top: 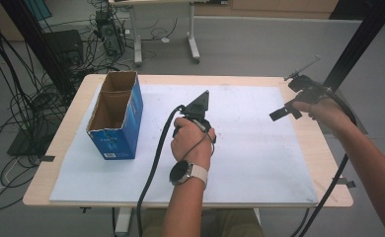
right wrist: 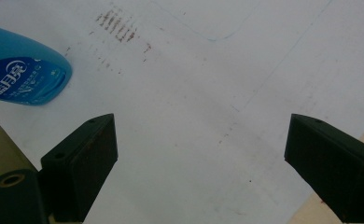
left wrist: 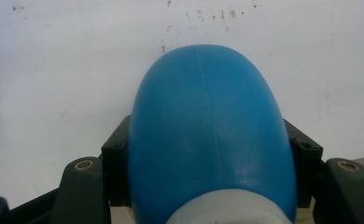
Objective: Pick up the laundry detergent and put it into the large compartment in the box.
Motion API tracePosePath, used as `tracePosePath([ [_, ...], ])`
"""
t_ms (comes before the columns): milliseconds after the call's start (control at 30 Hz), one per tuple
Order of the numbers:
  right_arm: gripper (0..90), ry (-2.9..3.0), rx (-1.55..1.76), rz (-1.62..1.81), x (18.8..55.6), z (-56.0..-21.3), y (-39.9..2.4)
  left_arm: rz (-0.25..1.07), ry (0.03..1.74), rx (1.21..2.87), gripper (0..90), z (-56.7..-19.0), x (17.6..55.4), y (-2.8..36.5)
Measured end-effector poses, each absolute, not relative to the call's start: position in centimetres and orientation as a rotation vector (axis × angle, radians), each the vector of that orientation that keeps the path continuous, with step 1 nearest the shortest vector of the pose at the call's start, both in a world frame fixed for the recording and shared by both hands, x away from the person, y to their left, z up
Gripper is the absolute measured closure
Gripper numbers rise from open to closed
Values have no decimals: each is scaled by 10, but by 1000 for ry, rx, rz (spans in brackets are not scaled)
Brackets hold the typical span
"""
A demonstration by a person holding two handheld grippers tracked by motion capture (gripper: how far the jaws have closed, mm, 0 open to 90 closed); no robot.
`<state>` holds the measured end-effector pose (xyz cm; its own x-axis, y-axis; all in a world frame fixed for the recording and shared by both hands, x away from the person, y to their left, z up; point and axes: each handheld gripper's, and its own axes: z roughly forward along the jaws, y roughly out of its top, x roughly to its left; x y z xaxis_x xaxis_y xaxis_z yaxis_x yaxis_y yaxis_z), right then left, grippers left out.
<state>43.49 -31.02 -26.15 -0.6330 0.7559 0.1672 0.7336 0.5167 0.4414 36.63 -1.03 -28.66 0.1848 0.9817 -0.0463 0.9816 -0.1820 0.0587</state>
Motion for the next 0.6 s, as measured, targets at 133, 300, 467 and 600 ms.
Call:
tracePosePath([
  [133,94,2692,1332,753,435,-261,-311,4,1960,2358,370,-287,366,-10],
  [300,94,2691,1329,753,434,-260,-311,5,1961,2355,370,-287,366,-10],
  [467,94,2690,1325,752,434,-259,-310,5,1959,2357,370,-287,366,-10],
  [600,94,2690,1326,753,434,-259,-311,5,1955,2358,370,-287,366,-10],
])
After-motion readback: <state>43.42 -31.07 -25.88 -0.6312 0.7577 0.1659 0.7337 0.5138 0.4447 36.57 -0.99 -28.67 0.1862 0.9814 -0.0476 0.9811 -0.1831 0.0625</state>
